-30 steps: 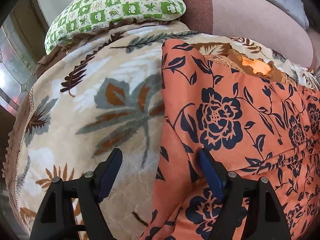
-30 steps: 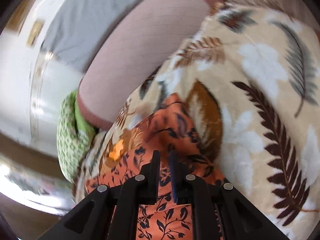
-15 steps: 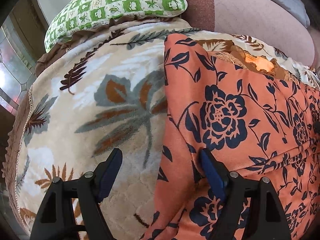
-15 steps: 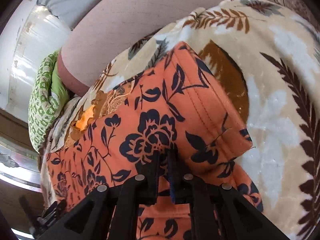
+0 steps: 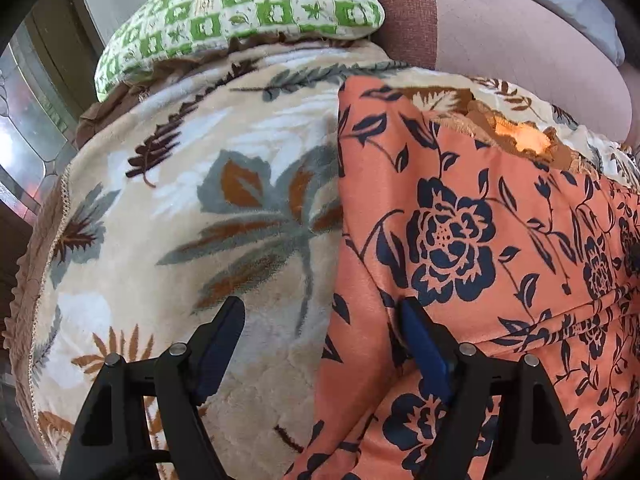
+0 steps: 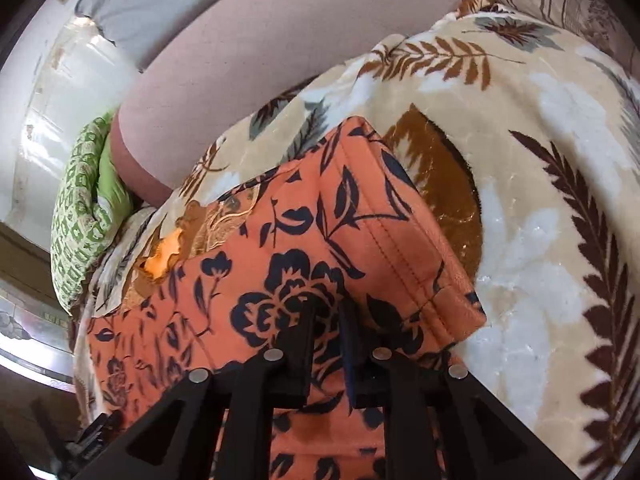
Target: Fold small clothes
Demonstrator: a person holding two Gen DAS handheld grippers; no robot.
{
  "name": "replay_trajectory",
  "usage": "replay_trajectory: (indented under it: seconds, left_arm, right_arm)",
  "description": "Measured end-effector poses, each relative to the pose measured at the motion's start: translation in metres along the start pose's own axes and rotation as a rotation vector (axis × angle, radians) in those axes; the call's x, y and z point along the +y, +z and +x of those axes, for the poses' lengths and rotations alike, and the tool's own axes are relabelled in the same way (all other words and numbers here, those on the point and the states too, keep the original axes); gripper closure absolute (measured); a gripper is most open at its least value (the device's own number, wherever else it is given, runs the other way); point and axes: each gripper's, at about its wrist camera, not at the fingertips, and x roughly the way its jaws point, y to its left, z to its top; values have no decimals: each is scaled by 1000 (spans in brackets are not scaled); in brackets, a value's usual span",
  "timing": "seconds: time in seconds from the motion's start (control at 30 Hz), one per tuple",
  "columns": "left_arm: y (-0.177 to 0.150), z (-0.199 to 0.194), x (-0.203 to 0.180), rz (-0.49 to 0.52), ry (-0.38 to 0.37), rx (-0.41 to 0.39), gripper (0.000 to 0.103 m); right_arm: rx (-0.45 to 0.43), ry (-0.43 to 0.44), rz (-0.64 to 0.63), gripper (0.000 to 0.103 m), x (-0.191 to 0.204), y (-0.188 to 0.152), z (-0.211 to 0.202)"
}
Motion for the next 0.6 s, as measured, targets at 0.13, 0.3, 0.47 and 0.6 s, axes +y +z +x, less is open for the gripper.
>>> replay_trajectory:
  seconds: [0.13, 0.3, 0.47, 0.6]
  left_arm:
    - [3, -18, -10, 46, 60, -99, 22]
    - [-4, 5, -31, 129, 88, -42, 21]
    - [-4, 8, -26, 97, 104, -68, 8]
    - [-5, 16, -9, -13, 39, -62, 0]
  right_arm:
    - [-60, 62, -30, 87, 12, -4, -19]
    - [59, 24, -122, 86, 30, -28, 7]
    - [42, -45, -223, 84, 49, -40, -11]
    - [47, 12, -256, 84, 66, -51, -17]
